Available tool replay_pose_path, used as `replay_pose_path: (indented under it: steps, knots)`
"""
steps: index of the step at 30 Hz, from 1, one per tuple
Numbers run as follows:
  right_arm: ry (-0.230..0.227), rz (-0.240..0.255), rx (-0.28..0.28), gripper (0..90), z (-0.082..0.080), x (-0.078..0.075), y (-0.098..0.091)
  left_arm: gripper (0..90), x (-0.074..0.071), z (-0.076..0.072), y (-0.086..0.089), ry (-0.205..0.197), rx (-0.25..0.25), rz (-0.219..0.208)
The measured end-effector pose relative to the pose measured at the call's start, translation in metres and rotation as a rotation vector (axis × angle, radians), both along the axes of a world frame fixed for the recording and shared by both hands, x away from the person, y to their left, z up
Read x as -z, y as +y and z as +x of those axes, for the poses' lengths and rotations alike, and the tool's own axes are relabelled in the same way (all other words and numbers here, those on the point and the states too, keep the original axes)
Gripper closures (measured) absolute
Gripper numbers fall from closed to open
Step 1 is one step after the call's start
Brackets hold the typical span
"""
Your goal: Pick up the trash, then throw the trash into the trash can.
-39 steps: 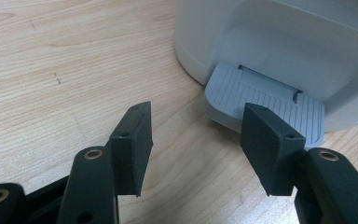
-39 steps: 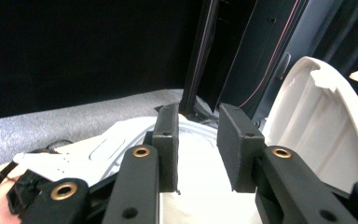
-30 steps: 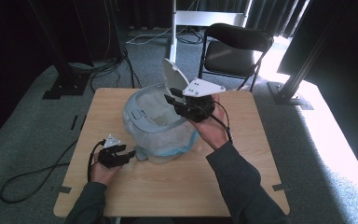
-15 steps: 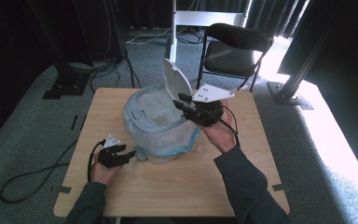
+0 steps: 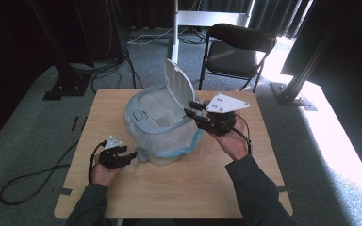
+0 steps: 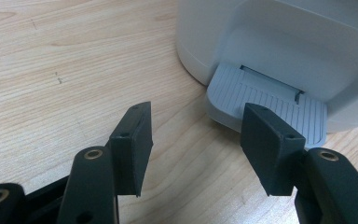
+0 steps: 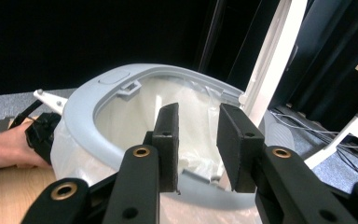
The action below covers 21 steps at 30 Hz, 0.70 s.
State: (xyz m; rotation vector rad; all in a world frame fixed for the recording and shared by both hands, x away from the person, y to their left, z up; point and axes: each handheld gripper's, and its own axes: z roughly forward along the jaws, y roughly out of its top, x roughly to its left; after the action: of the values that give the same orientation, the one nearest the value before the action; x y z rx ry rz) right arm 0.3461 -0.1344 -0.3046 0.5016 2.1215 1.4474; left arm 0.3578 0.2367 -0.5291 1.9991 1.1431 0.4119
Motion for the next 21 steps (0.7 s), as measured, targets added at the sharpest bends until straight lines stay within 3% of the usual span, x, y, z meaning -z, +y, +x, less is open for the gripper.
replay_pose_path:
  steps: [10,21]
  knots:
    - [0.003,-0.003,0.020,68.2,-0.002,0.008,-0.016,44.0,0.000,0.000,0.000,-0.002,-0.001,0.000]
    - [0.068,0.007,0.091,67.8,0.010,0.030,-0.042,43.9,0.001,0.000,0.000,0.000,0.001,-0.001]
